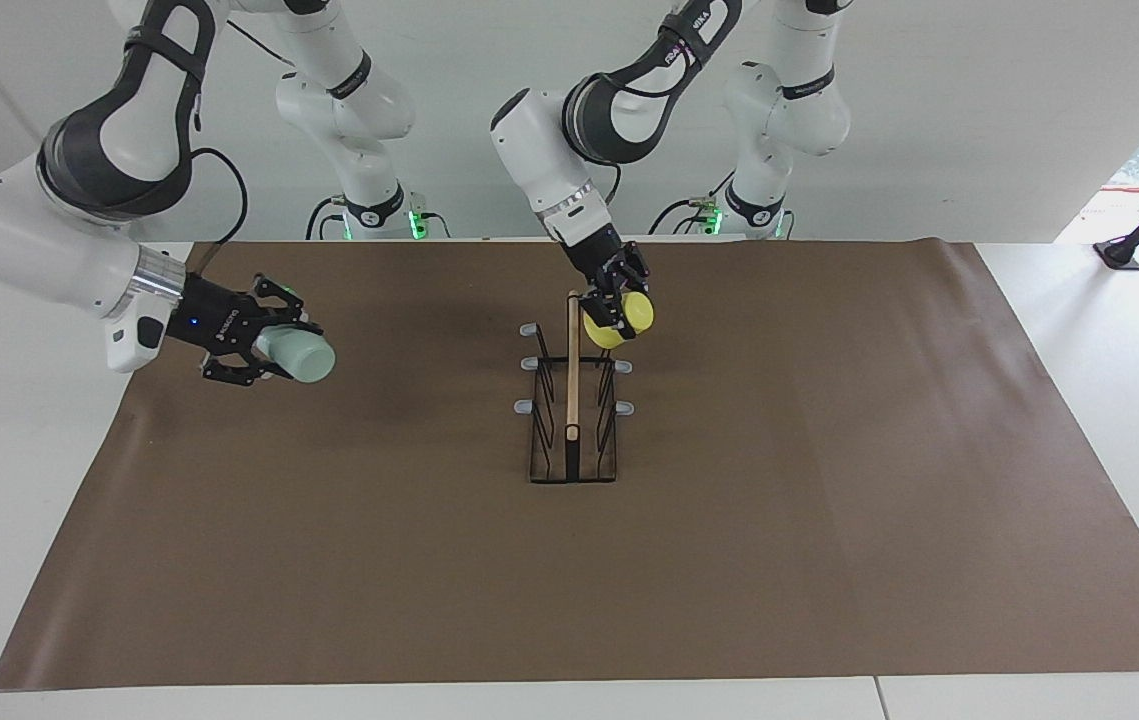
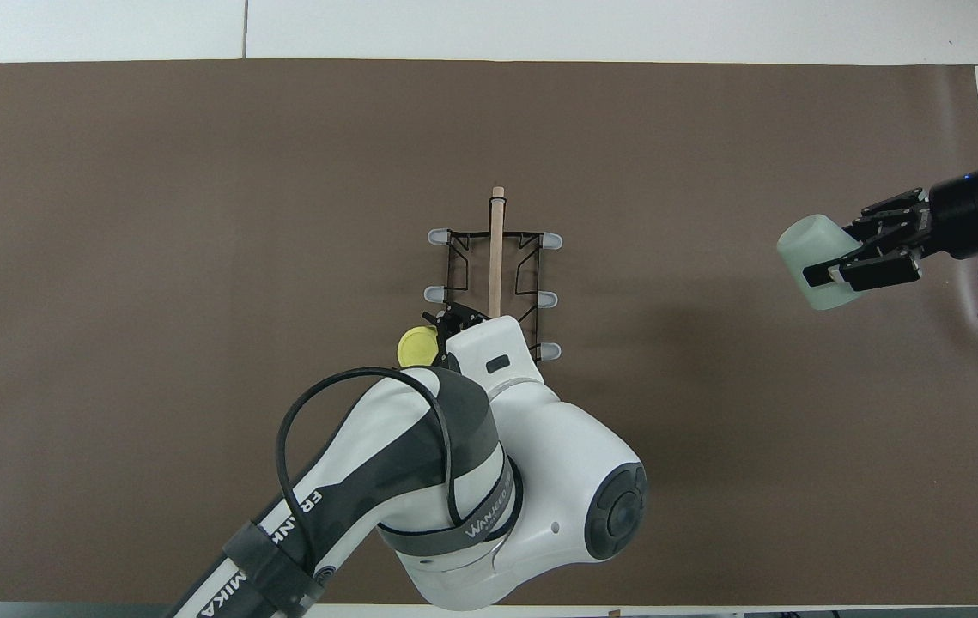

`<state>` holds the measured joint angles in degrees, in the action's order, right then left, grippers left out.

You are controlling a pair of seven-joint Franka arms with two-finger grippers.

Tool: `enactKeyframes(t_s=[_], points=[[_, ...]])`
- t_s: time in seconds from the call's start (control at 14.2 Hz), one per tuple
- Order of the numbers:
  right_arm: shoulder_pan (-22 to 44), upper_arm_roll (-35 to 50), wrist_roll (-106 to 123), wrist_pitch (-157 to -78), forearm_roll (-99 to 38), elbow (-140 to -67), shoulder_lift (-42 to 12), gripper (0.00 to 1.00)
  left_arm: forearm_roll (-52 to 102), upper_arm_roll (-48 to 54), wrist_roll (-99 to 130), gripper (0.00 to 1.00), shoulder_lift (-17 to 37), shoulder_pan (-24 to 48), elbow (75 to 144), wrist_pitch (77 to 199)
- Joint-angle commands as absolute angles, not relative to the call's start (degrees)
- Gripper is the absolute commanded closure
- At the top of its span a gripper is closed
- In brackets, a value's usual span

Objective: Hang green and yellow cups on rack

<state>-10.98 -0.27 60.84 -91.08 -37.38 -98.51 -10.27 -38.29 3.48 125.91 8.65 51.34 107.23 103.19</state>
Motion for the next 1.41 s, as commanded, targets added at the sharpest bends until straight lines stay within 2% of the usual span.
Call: enactKeyframes(t_s=[0.0, 0.21, 0.35, 0.64, 0.92, 1.13, 1.34], points=[[-11.2, 0.2, 66.5, -91.0, -43.1, -101.6, -8.6, 1.00, -31.8, 3.1, 121.7, 0.00, 5.7, 51.2, 105.9, 102.5], [-10.9, 0.2, 69.2, -91.1, -53.7, -109.1, -5.0, 1.00, -28.0, 2.7, 111.4, 0.00, 4.2, 48.0, 105.1, 102.5], [-8.3, 0.4, 72.8, -92.3, -62.8, -117.3, -1.4, 1.00, -26.5, 2.7, 104.2, 0.00, 3.2, 44.8, 105.6, 102.6], [-4.9, 0.4, 78.5, -94.3, -77.5, -130.1, 4.9, 1.00, -17.9, 2.7, 77.7, 0.00, 0.4, 34.2, 106.3, 103.0], [-0.1, 0.4, 86.0, -97.5, -88.7, -137.7, 8.7, 1.00, -13.3, 2.7, 58.5, 0.00, -1.8, 25.0, 108.2, 103.0], [2.0, 0.4, 91.2, -98.8, -94.8, -139.6, 8.4, 1.00, -10.6, 2.7, 50.5, 0.00, -4.7, 19.9, 111.1, 105.1], [5.5, 0.4, 99.8, -99.9, -104.7, -139.2, 3.8, 1.00, -7.7, 2.7, 42.7, 0.00, -4.9, 15.4, 110.8, 105.2]])
